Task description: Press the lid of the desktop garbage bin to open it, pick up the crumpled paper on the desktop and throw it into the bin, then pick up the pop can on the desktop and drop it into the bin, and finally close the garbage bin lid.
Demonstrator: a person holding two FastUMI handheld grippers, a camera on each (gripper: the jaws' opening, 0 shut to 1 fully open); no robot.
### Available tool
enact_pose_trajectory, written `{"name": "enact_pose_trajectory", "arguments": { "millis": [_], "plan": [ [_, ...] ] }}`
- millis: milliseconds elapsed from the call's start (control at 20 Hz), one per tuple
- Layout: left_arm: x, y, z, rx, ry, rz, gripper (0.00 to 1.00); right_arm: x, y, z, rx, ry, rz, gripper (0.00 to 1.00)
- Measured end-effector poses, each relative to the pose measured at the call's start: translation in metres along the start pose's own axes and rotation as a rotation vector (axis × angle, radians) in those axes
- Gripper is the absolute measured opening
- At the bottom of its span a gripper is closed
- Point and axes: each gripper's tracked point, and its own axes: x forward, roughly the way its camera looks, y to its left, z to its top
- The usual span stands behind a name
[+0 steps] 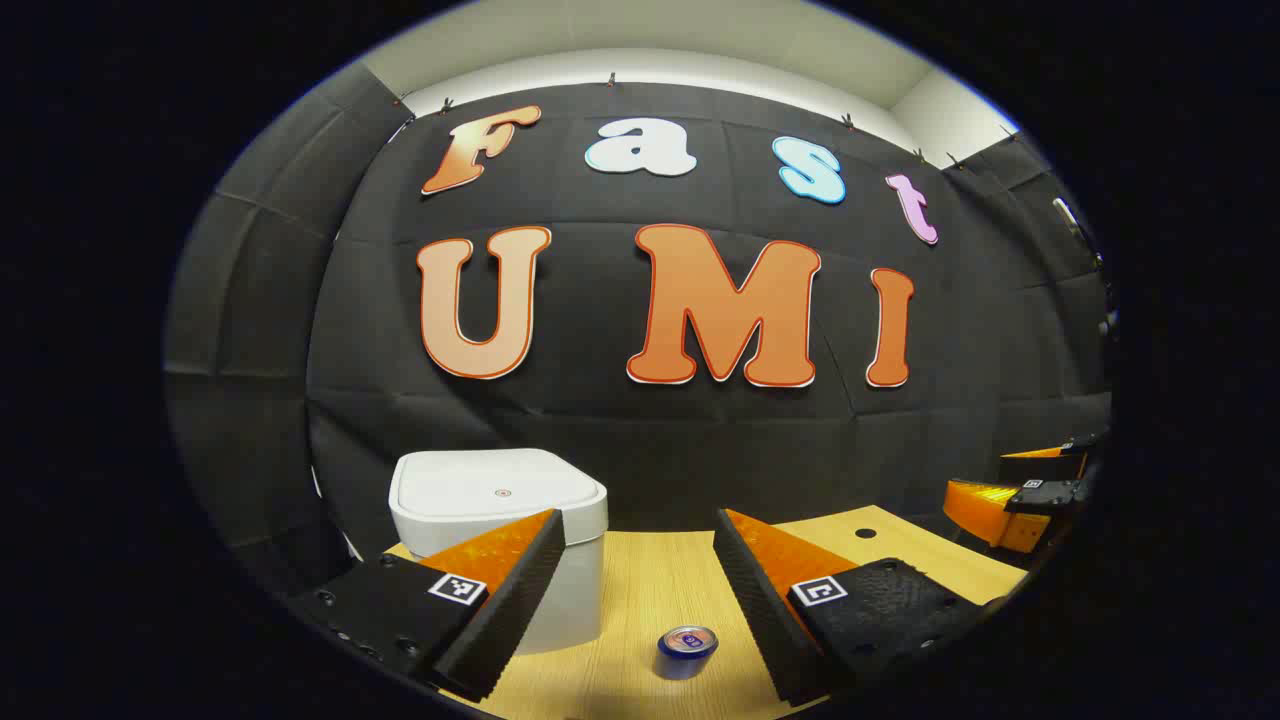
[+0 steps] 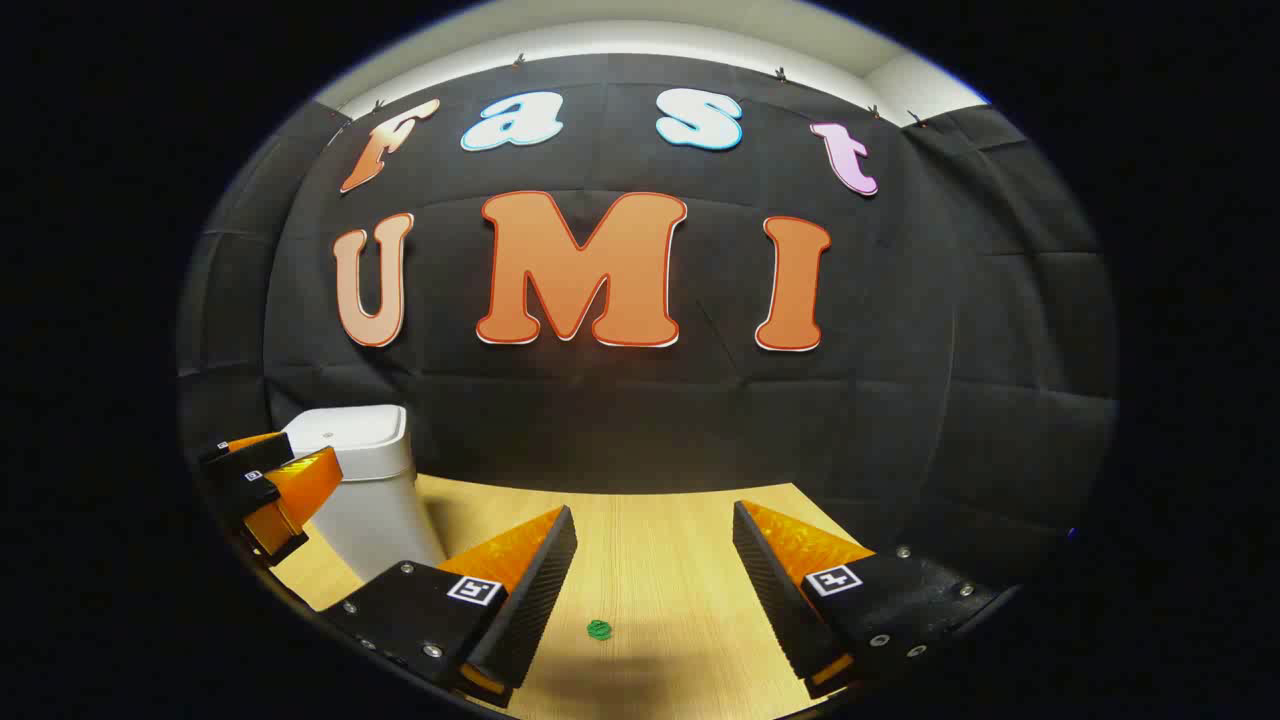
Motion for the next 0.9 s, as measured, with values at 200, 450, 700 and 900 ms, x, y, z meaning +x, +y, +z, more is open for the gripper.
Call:
{"name": "enact_pose_trajectory", "arguments": {
  "millis": [200,450,700,900],
  "plan": [
    [0.006,-0.005,0.001,0.017,0.010,0.018,0.94,0.005,-0.003,0.000,0.002,0.002,0.010,0.94],
    [0.003,-0.012,0.008,-0.019,0.015,0.051,0.95,0.012,-0.009,0.003,-0.002,0.013,0.046,0.94],
    [-0.002,-0.022,0.021,0.023,-0.016,0.080,0.95,0.009,-0.016,-0.002,0.009,0.017,0.085,0.94],
    [-0.008,-0.042,0.027,0.011,-0.031,0.031,0.93,0.002,-0.030,0.002,0.006,-0.013,0.064,0.94]
  ]
}}
